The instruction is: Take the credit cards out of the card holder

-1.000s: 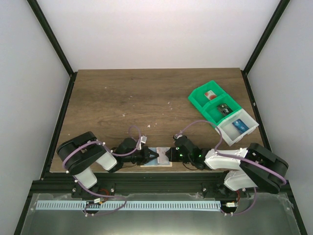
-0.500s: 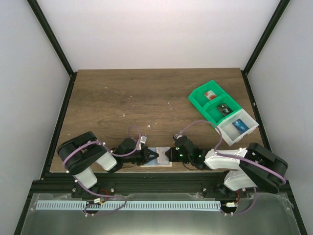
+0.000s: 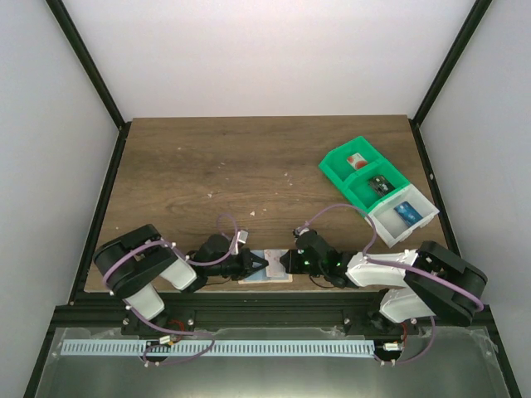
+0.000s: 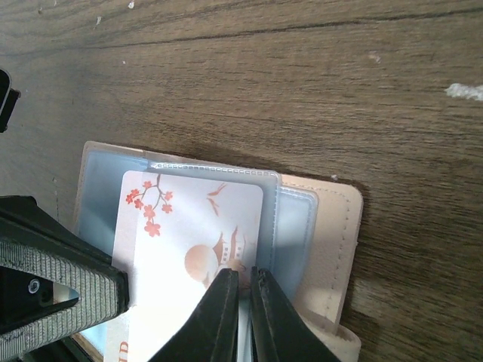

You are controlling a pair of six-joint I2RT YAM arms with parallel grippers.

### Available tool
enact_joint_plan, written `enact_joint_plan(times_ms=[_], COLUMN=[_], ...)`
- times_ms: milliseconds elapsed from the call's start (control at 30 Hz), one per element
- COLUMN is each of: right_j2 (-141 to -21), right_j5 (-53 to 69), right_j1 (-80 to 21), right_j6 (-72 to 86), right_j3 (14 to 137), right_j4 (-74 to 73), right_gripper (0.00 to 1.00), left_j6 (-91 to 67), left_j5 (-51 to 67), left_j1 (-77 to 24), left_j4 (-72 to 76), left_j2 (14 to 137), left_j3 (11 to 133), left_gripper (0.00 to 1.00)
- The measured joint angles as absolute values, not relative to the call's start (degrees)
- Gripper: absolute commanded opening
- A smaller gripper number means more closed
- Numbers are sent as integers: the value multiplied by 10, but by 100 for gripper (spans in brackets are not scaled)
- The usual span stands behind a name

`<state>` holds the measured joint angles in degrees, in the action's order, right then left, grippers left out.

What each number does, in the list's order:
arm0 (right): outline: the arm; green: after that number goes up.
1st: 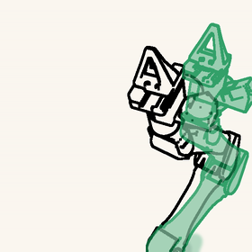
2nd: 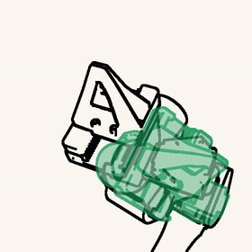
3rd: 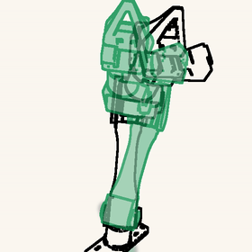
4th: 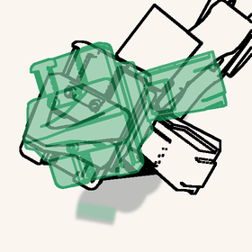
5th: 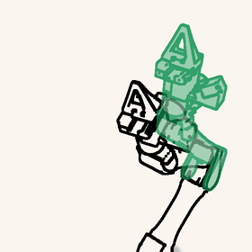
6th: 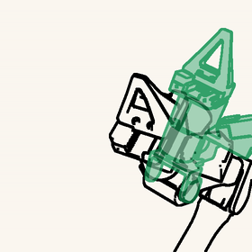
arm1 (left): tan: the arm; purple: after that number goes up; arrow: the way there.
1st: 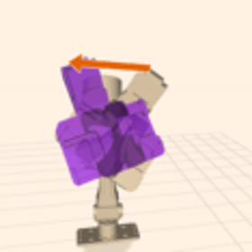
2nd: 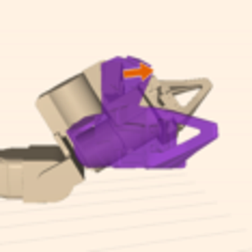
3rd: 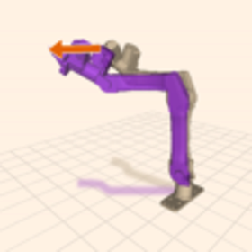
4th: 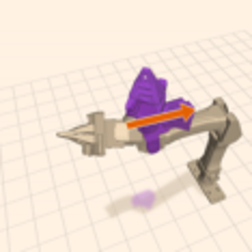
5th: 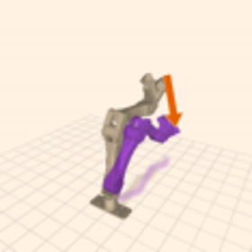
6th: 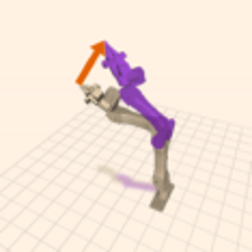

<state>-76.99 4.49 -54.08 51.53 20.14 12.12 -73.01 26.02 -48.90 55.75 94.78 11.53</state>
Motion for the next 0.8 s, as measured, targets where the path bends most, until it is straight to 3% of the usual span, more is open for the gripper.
enact_joint_plan(times_ms=[467, 800], right_j2=[-771, -771], right_j5=[45, 45], right_j1=[-541, -541], right_j6=[515, 515], right_j3=[201, 201], right_j4=[122, 122], right_gripper=[8, 8], left_j6=[-716, -693], left_j5=[260, 239], left_j1=[-489, -488], left_j4=[535, 423], left_j2=[926, 815], left_j3=[110, 91], left_gripper=[0, 0])
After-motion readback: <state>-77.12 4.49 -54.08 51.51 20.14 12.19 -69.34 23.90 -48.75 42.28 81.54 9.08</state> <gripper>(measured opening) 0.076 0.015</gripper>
